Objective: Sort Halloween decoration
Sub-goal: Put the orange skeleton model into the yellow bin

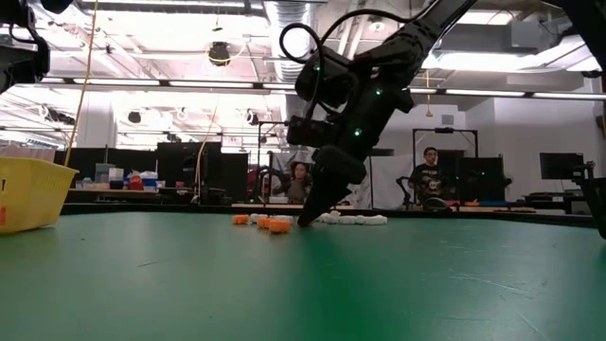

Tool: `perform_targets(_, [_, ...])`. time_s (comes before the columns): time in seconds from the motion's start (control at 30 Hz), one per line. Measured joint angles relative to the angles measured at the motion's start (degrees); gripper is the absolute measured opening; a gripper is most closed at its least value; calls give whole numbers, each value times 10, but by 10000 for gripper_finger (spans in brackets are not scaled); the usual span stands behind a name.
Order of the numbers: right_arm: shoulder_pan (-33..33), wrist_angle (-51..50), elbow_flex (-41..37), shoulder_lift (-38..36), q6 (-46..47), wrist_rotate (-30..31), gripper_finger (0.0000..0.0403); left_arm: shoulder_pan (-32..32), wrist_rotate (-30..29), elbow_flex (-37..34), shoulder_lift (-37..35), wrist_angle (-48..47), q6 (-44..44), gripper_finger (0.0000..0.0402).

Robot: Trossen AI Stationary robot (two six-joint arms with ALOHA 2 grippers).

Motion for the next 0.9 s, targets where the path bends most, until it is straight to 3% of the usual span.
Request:
perform_targets(0.37, [0, -16, 0, 1, 6, 0, 94, 0, 0, 0, 0, 0, 0, 226])
perform_targets(0.9, [13, -29, -1, -22, 48, 3, 19, 0, 0, 0, 0, -1, 2, 226])
